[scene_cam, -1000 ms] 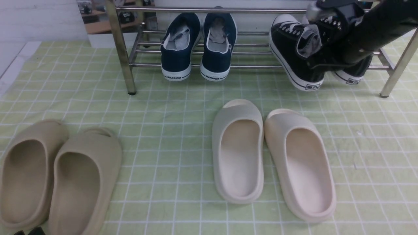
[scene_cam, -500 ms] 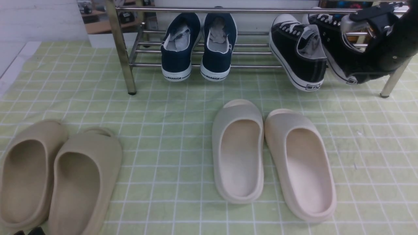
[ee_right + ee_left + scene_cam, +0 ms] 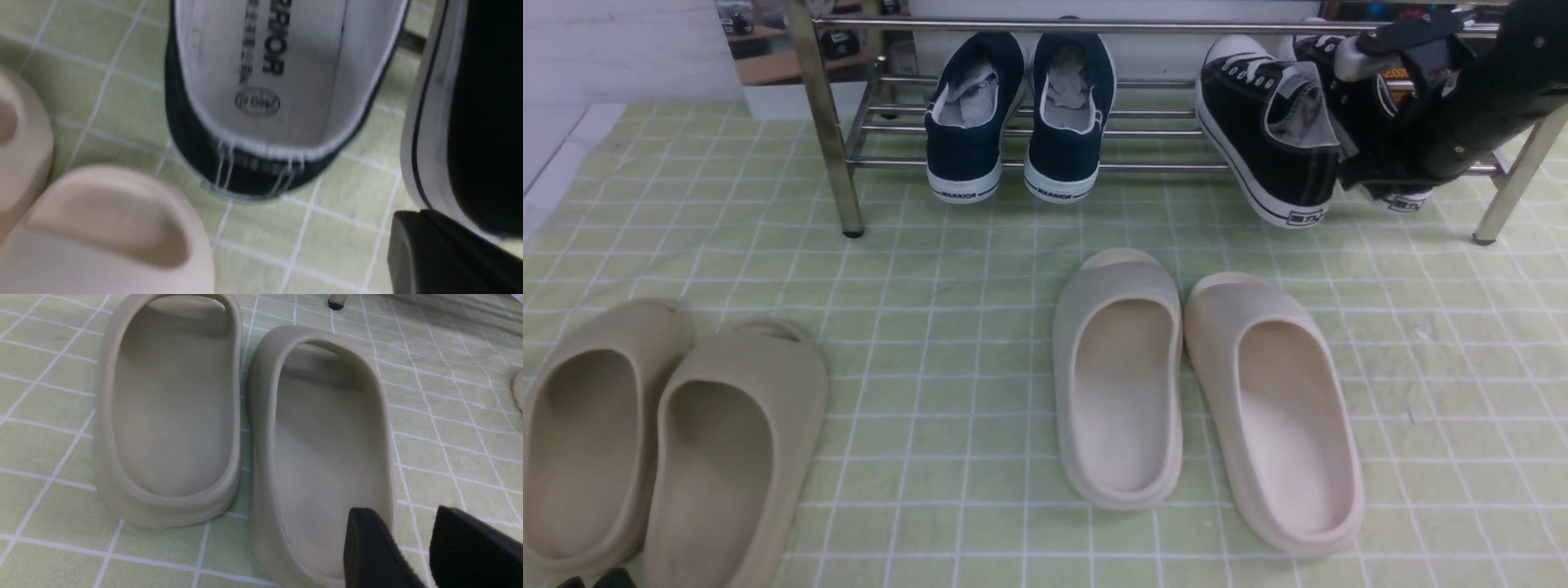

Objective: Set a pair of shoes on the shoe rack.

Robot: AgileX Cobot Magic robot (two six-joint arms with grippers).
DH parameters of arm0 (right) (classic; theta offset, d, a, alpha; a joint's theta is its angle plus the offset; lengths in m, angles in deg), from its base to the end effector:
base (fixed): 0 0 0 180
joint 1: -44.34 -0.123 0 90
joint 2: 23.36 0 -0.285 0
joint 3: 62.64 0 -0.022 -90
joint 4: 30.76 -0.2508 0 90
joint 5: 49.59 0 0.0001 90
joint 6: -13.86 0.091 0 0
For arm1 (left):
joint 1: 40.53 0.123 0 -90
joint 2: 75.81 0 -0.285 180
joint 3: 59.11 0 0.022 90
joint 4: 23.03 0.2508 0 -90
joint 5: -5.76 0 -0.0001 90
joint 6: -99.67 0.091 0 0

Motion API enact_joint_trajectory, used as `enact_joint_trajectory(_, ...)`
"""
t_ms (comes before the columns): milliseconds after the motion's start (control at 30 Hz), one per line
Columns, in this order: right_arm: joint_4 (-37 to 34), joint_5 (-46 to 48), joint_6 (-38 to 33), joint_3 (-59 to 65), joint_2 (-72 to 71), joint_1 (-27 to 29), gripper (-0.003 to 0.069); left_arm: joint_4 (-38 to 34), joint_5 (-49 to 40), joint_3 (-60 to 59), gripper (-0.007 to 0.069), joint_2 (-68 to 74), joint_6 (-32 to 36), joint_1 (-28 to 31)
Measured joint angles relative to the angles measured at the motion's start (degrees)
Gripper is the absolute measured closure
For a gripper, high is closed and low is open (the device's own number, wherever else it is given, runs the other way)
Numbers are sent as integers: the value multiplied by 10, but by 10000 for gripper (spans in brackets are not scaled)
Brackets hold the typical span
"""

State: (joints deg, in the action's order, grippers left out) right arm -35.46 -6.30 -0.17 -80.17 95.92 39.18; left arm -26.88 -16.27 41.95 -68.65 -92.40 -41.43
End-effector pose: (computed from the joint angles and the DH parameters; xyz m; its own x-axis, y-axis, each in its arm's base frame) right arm 0.4393 0.0448 0.2676 -0.7789 -0.2548 -0.5730 -0.2699 0.9610 -0.0605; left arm 0.0523 -0.0031 0.1692 -0.3096 -0.2647 -0.9133 -0.0455 0.9635 -0.2638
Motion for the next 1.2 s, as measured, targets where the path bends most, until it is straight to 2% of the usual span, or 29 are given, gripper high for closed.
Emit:
enact_joint_trajectory(200, 1, 101, 0, 2, -110, 0, 631, 0, 0, 0, 386, 0, 0, 0)
enact_joint_trajectory(333, 1, 119, 0, 30, -180, 0, 631, 0, 0, 0, 386, 0, 0, 0)
enact_joint_trajectory(500, -1, 98, 13, 142, -336, 0, 631, 0, 0, 0, 386, 0, 0, 0)
enact_joint_trajectory(800, -58, -6, 44, 374, -657, 0, 622, 0, 0, 0, 386, 0, 0, 0)
enact_joint_trajectory(967, -72, -12, 45, 446, -788, 0, 622, 0, 0, 0, 386, 0, 0, 0)
enact_joint_trajectory(1200, -86, 2, 45, 501, -889, 0, 622, 0, 0, 0, 386, 0, 0, 0)
